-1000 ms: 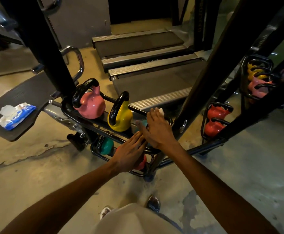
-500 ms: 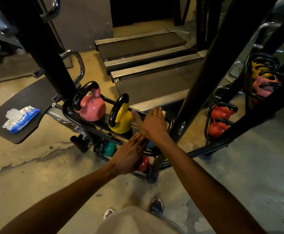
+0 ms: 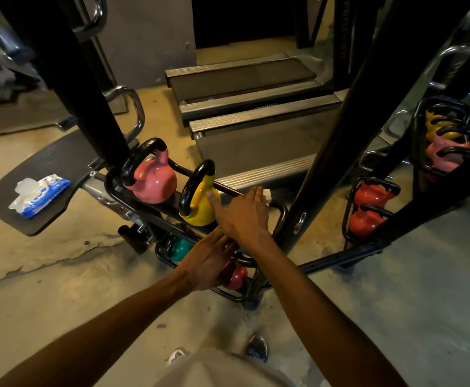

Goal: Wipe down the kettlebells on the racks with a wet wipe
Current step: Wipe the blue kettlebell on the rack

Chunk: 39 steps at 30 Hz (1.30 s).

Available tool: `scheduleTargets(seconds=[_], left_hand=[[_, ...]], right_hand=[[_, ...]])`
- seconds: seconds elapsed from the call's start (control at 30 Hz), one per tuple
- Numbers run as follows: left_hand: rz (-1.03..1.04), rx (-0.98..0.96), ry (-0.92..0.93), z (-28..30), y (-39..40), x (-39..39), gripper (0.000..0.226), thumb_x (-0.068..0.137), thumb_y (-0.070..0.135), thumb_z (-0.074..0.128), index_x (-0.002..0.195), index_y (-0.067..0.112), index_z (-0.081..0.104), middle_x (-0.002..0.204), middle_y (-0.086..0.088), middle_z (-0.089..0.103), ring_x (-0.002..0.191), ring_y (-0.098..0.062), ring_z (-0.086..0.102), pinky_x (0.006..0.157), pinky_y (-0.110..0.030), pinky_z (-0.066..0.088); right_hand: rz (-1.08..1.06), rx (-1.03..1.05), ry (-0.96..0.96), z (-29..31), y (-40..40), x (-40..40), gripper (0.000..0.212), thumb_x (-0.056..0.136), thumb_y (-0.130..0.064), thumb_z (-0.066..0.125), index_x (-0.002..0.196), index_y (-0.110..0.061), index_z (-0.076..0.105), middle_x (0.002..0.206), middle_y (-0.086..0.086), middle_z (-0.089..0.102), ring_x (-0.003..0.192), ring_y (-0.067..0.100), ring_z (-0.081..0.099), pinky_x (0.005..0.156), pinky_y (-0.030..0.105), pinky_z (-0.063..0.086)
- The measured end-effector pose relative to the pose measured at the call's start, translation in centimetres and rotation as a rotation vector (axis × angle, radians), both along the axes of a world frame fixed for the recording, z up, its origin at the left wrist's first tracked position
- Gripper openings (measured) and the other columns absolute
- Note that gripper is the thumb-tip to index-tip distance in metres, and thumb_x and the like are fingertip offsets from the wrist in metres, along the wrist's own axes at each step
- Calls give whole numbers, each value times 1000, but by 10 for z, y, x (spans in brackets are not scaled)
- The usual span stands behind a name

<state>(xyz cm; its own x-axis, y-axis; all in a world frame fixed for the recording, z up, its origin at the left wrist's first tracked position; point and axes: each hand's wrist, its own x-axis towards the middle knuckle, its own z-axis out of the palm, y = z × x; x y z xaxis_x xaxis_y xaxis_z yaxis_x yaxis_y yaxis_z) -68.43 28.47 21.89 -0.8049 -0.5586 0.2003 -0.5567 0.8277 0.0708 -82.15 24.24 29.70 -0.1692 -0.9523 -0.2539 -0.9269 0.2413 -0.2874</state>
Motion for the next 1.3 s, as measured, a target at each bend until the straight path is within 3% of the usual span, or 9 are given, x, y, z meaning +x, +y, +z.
scheduleTargets(seconds=[0.1,0.2,0.33,0.43,0.53,0.67,0.77,1.0,1.3], left_hand=[[-1,65,41,2,-2,1,107,74,31,86,160,2,28,166,-25,28,158,-40,17,124,-55,33],[25,118,13,3,-3,3,129,75,33,86,166,4,1,174,-20,2,162,-32,0,128,-51,26],[24,157,6,-2,-3,2,135,69,36,90,167,8,0,172,-19,11,161,-32,4,128,-51,26],[1,185,39,1,-2,2,132,71,30,90,166,3,2,173,-21,9,162,-34,5,128,-51,25],[-13,169,57,4,-2,1,123,78,27,84,166,1,3,174,-21,2,162,-31,1,129,-49,21],[5,145,51,1,-2,1,114,80,33,82,165,3,13,171,-21,16,161,-30,2,127,-47,19],[8,141,56,4,-1,1,116,81,32,82,166,4,9,172,-20,10,161,-32,4,128,-47,17],[21,157,45,2,1,1,117,83,34,81,167,5,4,174,-17,3,163,-30,-1,130,-44,13],[25,201,34,2,0,2,124,81,32,83,167,10,-4,175,-16,-1,162,-30,-2,129,-51,24]], right_hand=[[-175,-23,-112,-6,-22,-17,121,89,-90,9,155,7,35,165,31,24,155,42,21,125,55,24],[-425,68,-351,-1,-31,-32,124,86,-93,16,160,7,14,163,30,28,147,42,37,114,53,39],[-315,40,-415,-1,-16,-14,124,87,-92,19,162,3,-7,170,28,-3,157,44,15,123,57,28],[-317,-10,-356,-8,-29,-21,122,89,-90,19,162,5,4,170,29,3,158,42,8,127,57,18],[-367,-20,-335,-13,-37,-33,119,88,-91,16,160,4,23,165,26,24,152,41,28,120,56,32],[-207,-51,-201,-4,-30,-16,131,80,-95,-2,146,6,51,160,35,31,153,45,23,124,58,24],[-124,-26,-45,1,-41,-20,113,93,-86,5,131,2,66,144,32,55,141,44,44,119,56,31],[134,50,163,4,-52,-23,109,92,-86,6,118,-3,71,123,22,68,117,39,62,98,49,45],[302,183,355,3,-56,-24,102,95,-84,11,128,-5,68,131,21,65,124,37,60,105,49,40]])
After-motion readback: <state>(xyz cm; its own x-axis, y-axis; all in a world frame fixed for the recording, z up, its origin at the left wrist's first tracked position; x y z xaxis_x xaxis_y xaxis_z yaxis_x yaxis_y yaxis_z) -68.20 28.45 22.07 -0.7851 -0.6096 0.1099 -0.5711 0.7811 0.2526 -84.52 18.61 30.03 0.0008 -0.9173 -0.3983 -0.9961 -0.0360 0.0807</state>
